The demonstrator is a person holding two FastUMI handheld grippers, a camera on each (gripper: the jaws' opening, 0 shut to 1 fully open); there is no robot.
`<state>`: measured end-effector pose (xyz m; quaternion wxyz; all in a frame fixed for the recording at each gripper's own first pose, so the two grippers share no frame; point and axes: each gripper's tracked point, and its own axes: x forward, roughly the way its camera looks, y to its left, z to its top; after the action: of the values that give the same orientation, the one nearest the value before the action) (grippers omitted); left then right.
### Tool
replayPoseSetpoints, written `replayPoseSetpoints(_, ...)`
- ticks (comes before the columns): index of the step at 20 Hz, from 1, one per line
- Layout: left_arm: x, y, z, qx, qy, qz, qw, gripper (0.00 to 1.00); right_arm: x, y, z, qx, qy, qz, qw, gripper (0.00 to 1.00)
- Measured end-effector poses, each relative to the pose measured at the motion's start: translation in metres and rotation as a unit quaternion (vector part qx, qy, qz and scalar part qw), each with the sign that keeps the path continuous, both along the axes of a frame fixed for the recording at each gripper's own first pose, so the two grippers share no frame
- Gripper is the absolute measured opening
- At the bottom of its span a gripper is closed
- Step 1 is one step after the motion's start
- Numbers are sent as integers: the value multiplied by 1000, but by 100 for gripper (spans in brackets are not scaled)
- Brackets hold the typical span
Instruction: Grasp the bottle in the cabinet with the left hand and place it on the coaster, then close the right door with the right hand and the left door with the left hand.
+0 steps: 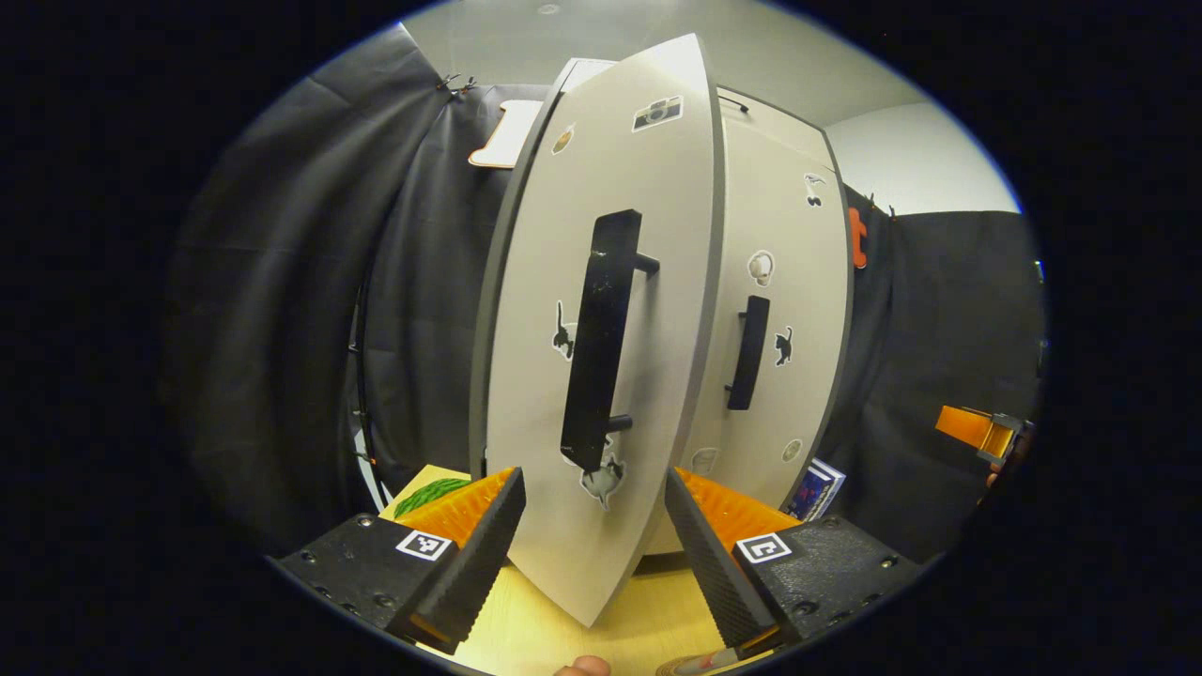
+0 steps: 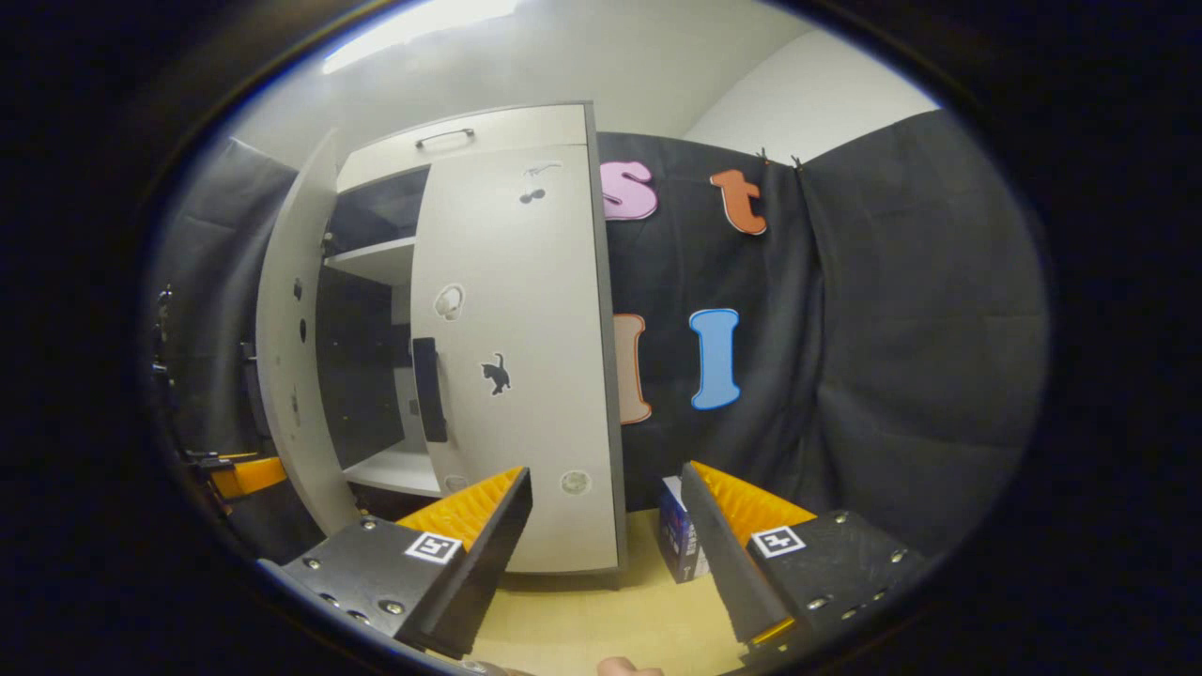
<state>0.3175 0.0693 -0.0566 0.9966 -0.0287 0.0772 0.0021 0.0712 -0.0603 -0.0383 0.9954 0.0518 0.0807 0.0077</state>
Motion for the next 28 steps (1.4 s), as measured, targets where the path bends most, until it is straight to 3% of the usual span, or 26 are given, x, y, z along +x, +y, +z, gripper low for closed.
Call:
replayPoseSetpoints(6, 1, -9, -1, 7, 3, -7, 1000, 94, 0, -5, -3, 3, 2, -4, 1000, 93)
replayPoseSetpoints(7, 1, -9, -2, 5, 4, -6, 1000, 94, 0, -5, -3, 3, 2, -4, 1000, 96)
replayPoseSetpoints(14, 0, -11, 1, 6, 4, -6, 1000, 95, -3, -4, -5, 5, 2, -4, 1000, 96)
replayPoseSetpoints(15, -1, -11, 2, 6, 4, -7, 1000, 95, -2, -5, -4, 5, 2, -4, 1000, 93)
replayPoseSetpoints(16, -1, -11, 3, 7, 4, -8, 1000, 94, -2, -4, -4, 5, 1, -4, 1000, 96)
replayPoseSetpoints(22, 0, -17, 5, 9, 3, -14, 1000, 94, -5, -7, -4, 5, 1, -4, 1000, 93)
replayPoseSetpoints(28, 1, -20, 3, 10, 5, -14, 1000, 94, -6, -9, -5, 4, 2, -5, 1000, 96)
